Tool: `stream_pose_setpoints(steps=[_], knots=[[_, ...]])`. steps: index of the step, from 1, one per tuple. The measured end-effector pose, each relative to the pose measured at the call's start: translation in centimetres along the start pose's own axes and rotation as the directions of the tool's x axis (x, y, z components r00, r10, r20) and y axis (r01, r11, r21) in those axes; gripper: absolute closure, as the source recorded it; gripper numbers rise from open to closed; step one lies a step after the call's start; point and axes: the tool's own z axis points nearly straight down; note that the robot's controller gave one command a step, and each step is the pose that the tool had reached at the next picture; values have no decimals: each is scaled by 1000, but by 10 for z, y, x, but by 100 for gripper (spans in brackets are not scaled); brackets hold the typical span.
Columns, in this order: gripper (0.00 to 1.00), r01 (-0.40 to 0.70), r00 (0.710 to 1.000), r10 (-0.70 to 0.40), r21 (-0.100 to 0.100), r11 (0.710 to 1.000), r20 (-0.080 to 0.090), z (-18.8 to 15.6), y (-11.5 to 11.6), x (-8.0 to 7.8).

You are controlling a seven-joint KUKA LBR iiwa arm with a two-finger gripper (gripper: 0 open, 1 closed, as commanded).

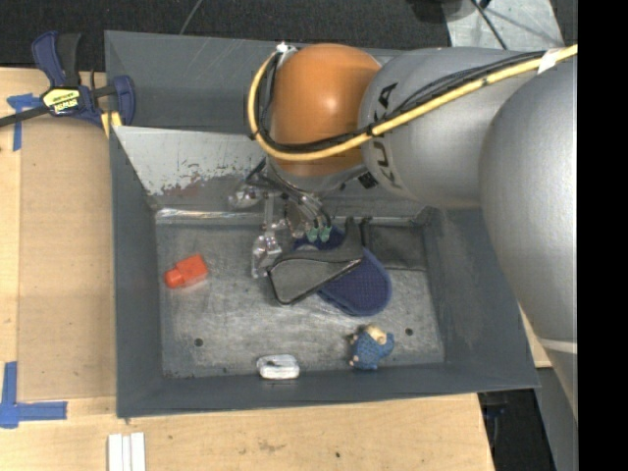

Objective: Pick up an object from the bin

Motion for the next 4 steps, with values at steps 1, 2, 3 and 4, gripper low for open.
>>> stream_pose_setpoints(steps=[1,2,3,4], knots=[[0,167,986,-167,-8,986,11,69,-83,14],[0,85,996,-85,-3,996,-4,40,-136,43],[0,-29,999,29,-7,1000,-14,60,-206,67],[0,32,999,-32,-14,999,-13,63,-238,58]])
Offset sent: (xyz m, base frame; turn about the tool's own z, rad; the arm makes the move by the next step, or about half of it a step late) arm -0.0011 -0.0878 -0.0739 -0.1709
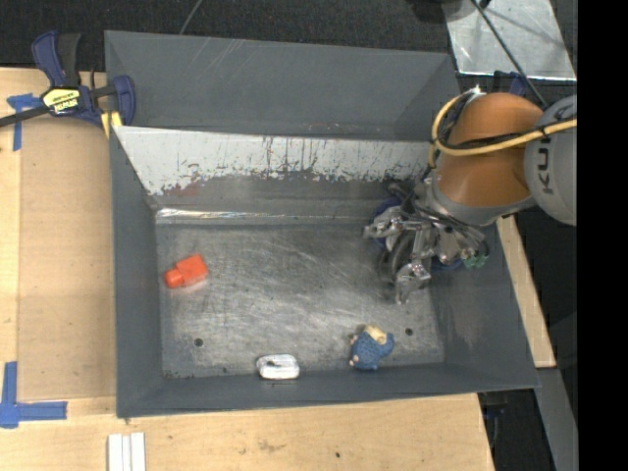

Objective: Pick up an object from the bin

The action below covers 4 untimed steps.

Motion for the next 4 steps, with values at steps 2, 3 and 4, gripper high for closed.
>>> stream_pose_setpoints(steps=[2,3,4], knots=[[100,3,1000,-3,-10,1000,-3,-33,-32,-9],[100,540,841,-540,25,841,8,-213,-21,-19],[100,501,866,-501,9,866,-3,-130,41,70]])
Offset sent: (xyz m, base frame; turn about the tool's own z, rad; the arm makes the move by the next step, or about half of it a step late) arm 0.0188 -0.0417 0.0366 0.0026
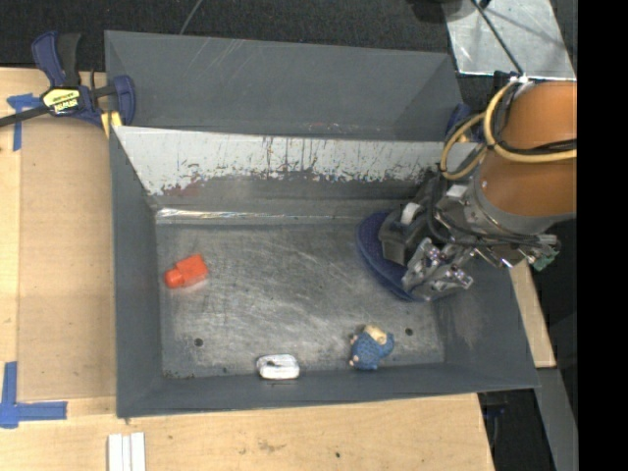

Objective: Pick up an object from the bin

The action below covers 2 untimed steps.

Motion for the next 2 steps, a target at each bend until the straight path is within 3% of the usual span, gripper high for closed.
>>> stream_pose_setpoints(steps=[1,2], knots=[[100,-229,973,229,4,973,6,80,13,-38],[100,-362,932,362,3,932,9,49,89,-34]])
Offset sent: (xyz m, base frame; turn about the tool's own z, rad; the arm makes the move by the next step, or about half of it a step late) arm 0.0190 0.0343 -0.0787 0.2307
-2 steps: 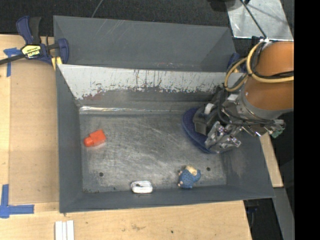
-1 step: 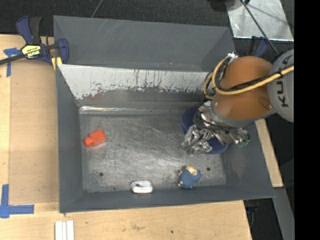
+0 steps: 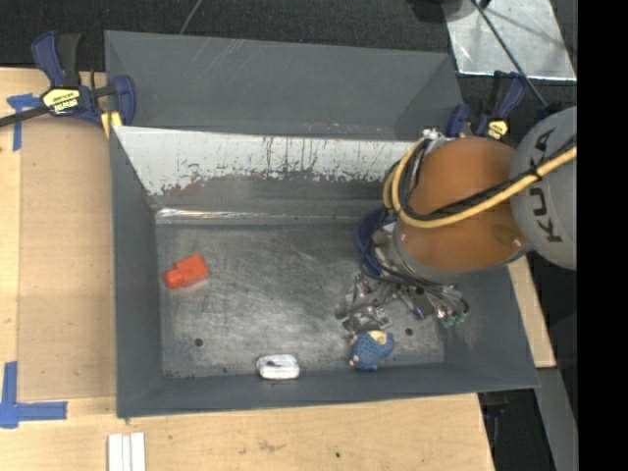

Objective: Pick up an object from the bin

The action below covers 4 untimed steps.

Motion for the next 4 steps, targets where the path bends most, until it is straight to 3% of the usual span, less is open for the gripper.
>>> stream_pose_setpoints(steps=[1,2,3,4], knots=[[100,108,994,-108,3,994,-5,45,-67,17],[0,112,994,-112,3,994,-1,43,-64,15],[0,338,941,-338,9,941,3,89,-42,10],[100,339,941,-339,14,941,16,88,-41,6]])
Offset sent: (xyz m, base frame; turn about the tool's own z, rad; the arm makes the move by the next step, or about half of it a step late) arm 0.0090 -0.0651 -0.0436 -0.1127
